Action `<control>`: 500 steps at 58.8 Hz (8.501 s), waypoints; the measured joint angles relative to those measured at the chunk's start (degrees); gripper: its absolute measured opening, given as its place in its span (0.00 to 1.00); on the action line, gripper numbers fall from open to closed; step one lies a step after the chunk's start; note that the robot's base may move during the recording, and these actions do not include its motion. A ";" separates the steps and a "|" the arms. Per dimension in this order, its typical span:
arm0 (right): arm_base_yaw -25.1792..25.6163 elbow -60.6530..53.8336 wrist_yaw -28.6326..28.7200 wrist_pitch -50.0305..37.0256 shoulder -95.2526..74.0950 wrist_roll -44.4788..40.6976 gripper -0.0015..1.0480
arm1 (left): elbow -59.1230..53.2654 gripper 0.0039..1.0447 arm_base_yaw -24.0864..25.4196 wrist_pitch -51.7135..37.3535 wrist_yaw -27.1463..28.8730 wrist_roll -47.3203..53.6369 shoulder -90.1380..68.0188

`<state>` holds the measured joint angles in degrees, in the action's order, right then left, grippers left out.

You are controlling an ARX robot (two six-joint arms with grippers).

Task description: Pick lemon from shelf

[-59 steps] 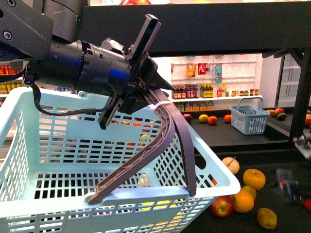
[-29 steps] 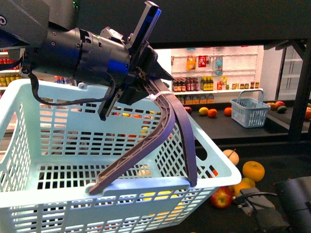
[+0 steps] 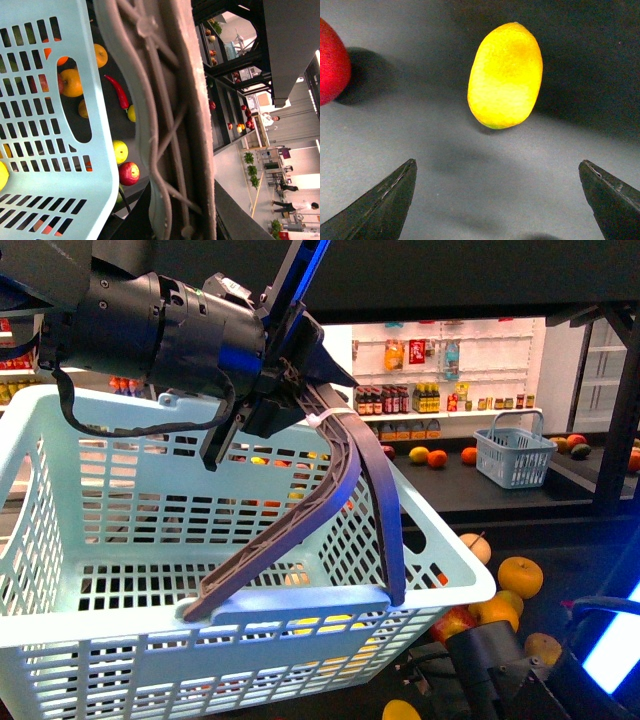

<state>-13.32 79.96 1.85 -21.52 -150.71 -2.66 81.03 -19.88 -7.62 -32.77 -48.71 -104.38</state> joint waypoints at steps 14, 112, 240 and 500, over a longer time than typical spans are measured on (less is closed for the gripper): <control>-0.28 10.36 -1.62 4.94 -6.21 0.00 0.93 | 0.00 0.11 0.00 0.00 -0.02 0.00 0.00; 20.70 -8.31 0.94 8.61 33.75 -2.58 0.46 | 0.00 0.10 0.00 0.00 0.02 0.00 0.00; 9.03 -24.13 -2.60 4.79 67.23 1.79 0.93 | 0.00 0.08 0.00 0.02 -0.07 -0.20 0.00; 13.29 -79.12 -1.81 21.42 150.44 2.49 0.93 | -19.08 0.07 43.01 -60.43 15.91 -40.52 -4.85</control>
<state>-0.03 0.84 0.03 -0.10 -0.27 -0.16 61.95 23.14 -68.05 -16.86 -89.23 -109.23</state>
